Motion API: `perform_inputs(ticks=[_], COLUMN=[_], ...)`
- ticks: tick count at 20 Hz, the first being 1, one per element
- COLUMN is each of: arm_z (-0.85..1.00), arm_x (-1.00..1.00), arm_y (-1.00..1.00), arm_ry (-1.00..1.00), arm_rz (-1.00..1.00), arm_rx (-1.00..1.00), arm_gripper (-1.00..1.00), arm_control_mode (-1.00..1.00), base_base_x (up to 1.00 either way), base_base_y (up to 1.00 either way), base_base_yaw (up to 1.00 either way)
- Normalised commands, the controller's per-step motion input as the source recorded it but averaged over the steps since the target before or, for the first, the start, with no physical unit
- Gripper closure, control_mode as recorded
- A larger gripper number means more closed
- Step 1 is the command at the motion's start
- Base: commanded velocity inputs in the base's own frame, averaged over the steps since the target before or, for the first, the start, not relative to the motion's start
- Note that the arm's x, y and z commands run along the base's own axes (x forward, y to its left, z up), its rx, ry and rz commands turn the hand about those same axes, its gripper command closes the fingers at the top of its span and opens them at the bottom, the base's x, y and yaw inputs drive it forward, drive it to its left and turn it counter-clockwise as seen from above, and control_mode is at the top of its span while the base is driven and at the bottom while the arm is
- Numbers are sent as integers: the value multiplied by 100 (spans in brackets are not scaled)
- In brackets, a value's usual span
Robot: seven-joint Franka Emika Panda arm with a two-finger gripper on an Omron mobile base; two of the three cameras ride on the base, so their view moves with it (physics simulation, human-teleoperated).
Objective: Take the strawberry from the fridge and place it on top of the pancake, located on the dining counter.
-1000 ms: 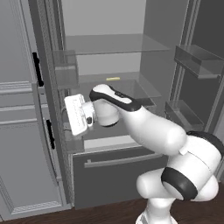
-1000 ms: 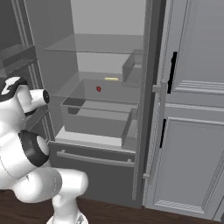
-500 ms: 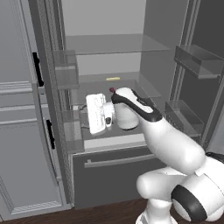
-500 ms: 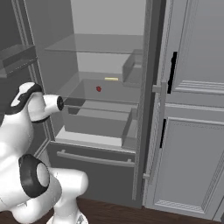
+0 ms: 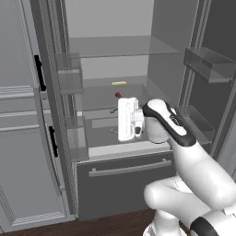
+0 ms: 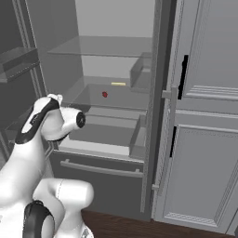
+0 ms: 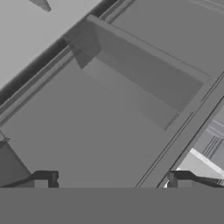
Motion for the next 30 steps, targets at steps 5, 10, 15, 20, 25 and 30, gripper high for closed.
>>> perform_inputs(ticks=[5, 10, 15, 20, 25, 30], arm_z=[-7, -23, -52, -63, -64, 1], arm_x=[20, 16, 1, -30, -58, -64], arm_y=[-100, -93, -55, -36, -18, -27], arm_ry=[-24, -23, -25, -45, -52, -36], arm_rz=[16, 36, 42, 36, 33, 21], arm_rx=[-25, -43, -74, -83, -79, -23], arm_gripper=[-100, -100, -100, -100, -100, -100], arm_control_mode=[-100, -100, -100, -100, -100, -100], base_base_x=[0, 0, 0, 0, 0, 0], base_base_y=[0, 0, 0, 0, 0, 0], base_base_yaw=[0, 0, 0, 0, 0, 0])
